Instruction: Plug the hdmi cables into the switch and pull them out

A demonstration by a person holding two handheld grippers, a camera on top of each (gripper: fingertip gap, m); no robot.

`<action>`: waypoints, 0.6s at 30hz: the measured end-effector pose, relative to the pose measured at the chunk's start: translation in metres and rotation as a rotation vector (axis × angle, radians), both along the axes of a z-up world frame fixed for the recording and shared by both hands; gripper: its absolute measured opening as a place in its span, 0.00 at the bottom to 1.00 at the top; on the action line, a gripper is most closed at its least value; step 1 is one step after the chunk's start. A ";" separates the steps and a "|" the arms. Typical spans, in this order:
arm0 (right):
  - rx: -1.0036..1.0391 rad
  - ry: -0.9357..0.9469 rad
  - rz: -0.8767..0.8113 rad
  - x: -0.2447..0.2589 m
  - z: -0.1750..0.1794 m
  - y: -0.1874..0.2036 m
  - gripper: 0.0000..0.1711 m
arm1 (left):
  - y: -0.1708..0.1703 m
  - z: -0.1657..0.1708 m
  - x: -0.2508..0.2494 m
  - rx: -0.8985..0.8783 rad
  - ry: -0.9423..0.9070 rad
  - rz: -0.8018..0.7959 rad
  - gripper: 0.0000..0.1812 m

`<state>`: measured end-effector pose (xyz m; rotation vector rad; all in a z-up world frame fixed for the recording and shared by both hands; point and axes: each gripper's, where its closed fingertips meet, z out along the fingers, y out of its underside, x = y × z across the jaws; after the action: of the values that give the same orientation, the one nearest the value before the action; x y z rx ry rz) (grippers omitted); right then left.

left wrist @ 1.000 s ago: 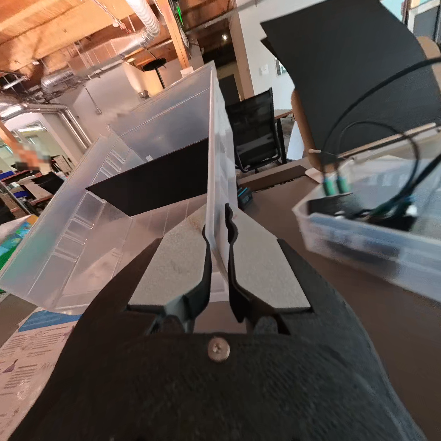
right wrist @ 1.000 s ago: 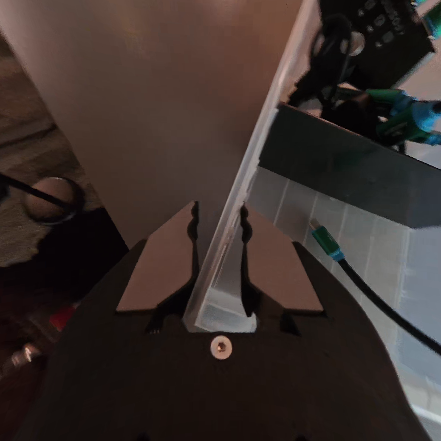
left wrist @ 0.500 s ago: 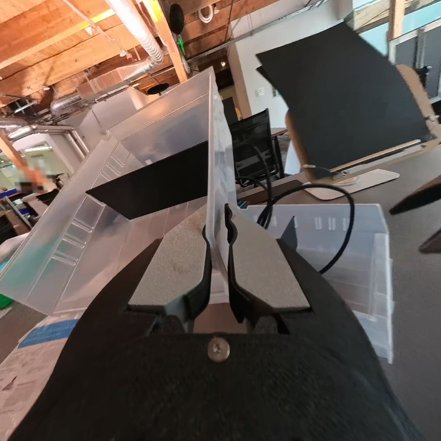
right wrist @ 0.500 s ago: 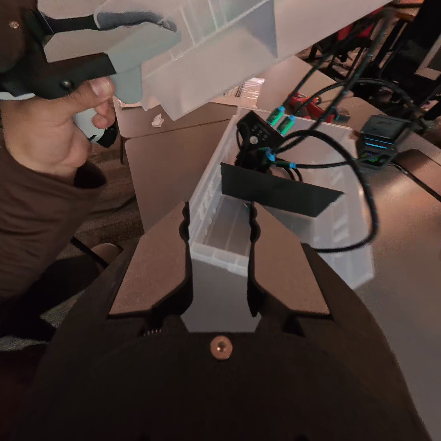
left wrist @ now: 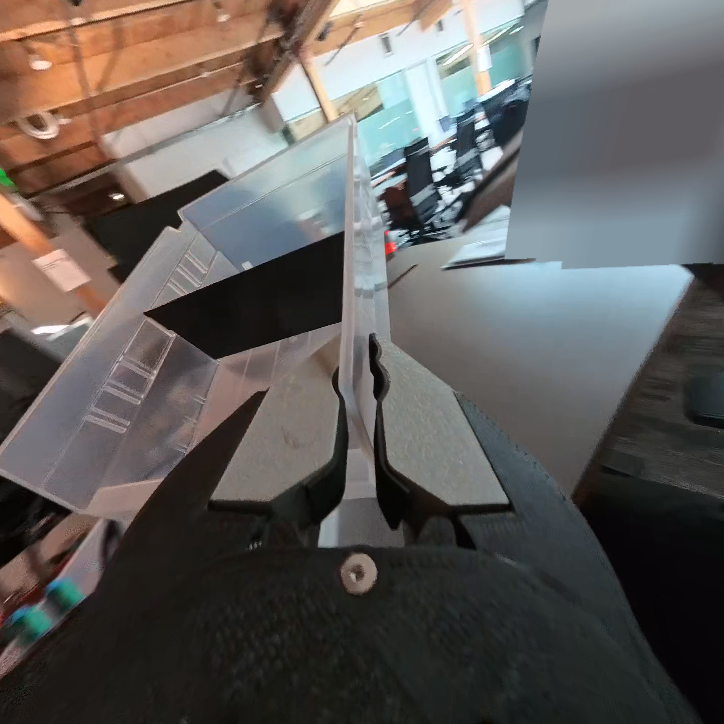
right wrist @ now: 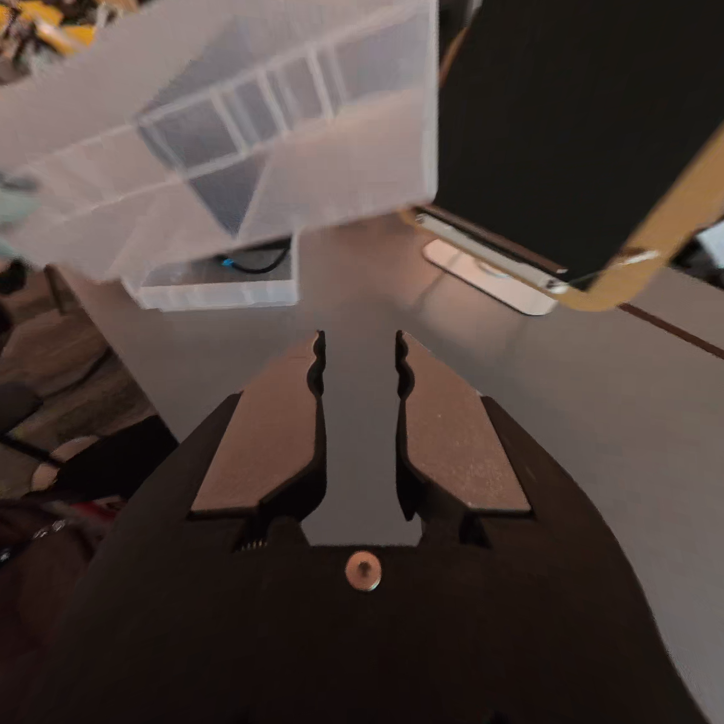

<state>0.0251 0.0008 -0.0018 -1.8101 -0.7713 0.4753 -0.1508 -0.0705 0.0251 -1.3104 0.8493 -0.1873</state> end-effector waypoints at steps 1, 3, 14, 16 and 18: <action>0.022 0.009 -0.037 0.015 0.006 0.002 0.18 | -0.005 -0.005 0.019 -0.005 0.009 -0.047 0.03; 0.032 0.020 -0.095 0.041 0.011 0.004 0.18 | -0.010 -0.021 0.058 -0.032 0.020 -0.131 0.03; -0.129 -0.204 -0.225 0.095 -0.036 0.014 0.17 | 0.014 -0.156 0.166 -0.388 0.157 -0.239 0.02; -0.170 -0.174 -0.084 0.062 -0.039 0.003 0.19 | 0.011 -0.148 0.166 -0.348 0.146 -0.241 0.04; -0.178 -0.186 0.089 0.018 -0.042 -0.015 0.19 | 0.004 -0.130 0.156 -0.318 0.115 -0.266 0.12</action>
<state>0.0431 -0.0139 -0.0441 -2.0119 -0.9662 0.4496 0.0056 -0.0665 -0.1046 -1.5110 1.1248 -0.4758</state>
